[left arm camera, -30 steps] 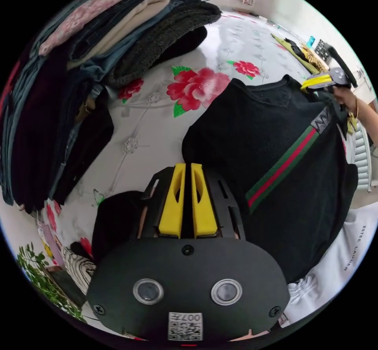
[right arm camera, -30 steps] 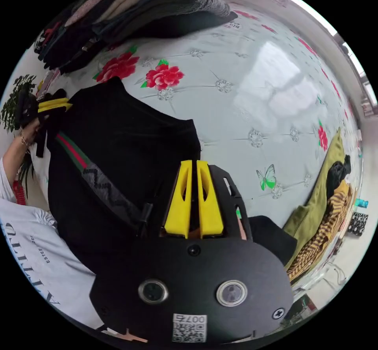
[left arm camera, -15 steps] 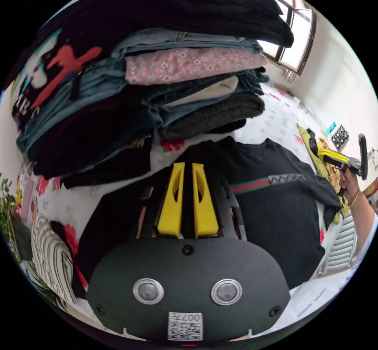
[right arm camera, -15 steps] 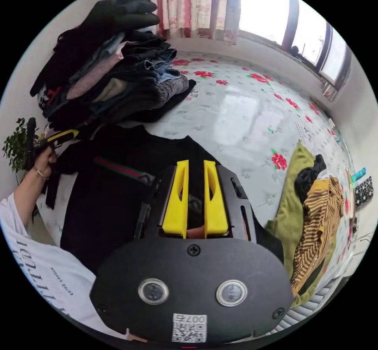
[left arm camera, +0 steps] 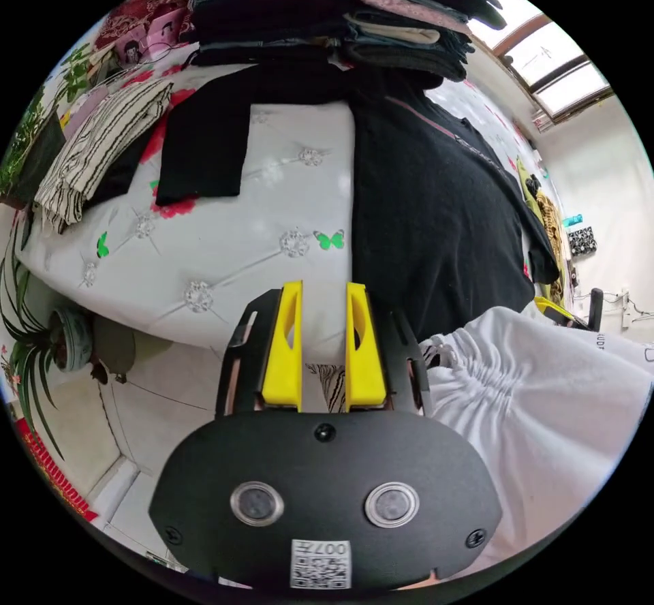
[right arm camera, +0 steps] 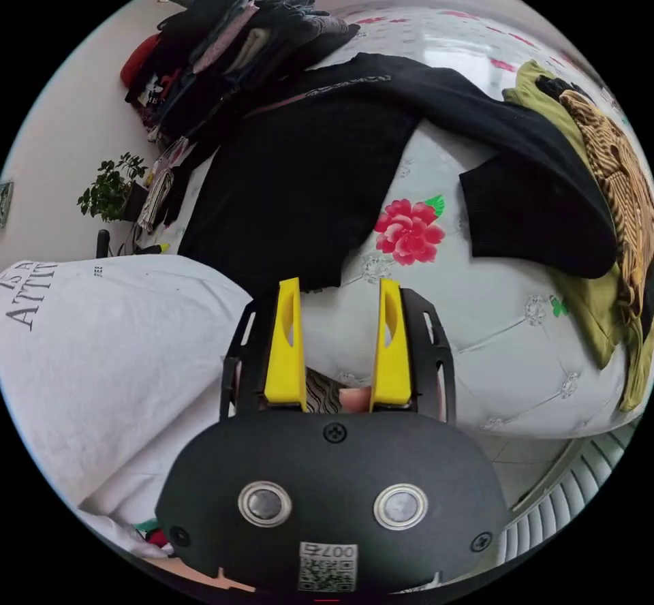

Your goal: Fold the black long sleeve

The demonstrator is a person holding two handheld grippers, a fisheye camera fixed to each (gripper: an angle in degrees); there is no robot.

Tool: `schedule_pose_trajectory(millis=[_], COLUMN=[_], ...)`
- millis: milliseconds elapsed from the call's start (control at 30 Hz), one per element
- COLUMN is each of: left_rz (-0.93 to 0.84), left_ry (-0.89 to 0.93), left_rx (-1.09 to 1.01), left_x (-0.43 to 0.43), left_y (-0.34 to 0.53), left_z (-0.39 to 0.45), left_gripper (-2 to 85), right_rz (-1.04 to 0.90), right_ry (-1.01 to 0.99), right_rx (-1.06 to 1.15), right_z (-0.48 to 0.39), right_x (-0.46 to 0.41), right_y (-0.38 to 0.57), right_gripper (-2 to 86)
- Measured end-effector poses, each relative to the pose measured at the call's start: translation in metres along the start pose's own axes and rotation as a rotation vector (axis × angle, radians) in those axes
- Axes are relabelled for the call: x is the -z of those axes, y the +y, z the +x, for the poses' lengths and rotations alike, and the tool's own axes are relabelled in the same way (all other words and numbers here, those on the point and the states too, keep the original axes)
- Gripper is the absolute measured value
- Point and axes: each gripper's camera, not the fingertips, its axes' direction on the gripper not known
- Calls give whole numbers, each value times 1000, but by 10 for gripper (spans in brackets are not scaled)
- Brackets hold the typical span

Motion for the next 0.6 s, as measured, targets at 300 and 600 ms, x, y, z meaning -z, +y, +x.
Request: schedule_pose_trajectory(millis=[300, 600], left_rz=[-82, -68], left_ry=[-197, -249], left_rx=[-59, -65], left_x=[-28, -38], left_y=[-12, -22], left_z=[58, 83], left_gripper=[97, 83], right_rz=[227, 100], right_ry=[-104, 2], right_rx=[224, 193], right_z=[-35, -1], right_x=[16, -4], right_y=[-54, 5], right_gripper=[58, 90])
